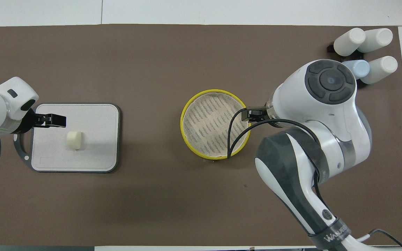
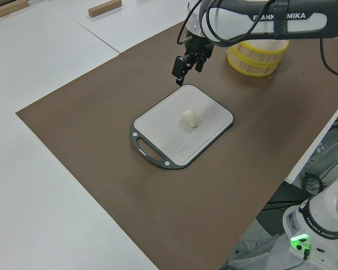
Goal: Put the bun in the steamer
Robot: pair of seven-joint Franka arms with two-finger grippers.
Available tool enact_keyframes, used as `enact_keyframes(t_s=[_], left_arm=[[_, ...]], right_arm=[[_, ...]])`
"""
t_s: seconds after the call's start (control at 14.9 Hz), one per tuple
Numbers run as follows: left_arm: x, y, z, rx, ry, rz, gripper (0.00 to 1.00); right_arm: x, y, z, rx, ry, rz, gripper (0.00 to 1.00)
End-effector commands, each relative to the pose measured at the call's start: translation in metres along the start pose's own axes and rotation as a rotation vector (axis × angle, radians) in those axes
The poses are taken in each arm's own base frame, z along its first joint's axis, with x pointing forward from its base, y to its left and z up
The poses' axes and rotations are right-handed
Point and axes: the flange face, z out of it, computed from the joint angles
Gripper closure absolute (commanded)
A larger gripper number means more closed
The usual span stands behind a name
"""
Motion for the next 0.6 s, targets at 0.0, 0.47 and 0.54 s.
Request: enact_keyframes(t_s=[0.0,0.47,0.54], left_arm=[[-0.015,-0.003,0.031,0.012,0.009,0.016,0.00],[-0.027,0.000,0.085,0.011,-0.027,0.043,0.00],[-0.030,0.001,0.092,0.011,-0.022,0.043,0.00]], right_arm=[[-0.013,-0.042,0.008,0.021,0.018,0.059,0.00],[-0.006,-0.161,0.008,-0.001,-0.011,0.140,0.00],[-0.007,-0.187,0.017,-0.026,-0.025,0.164,0.00]])
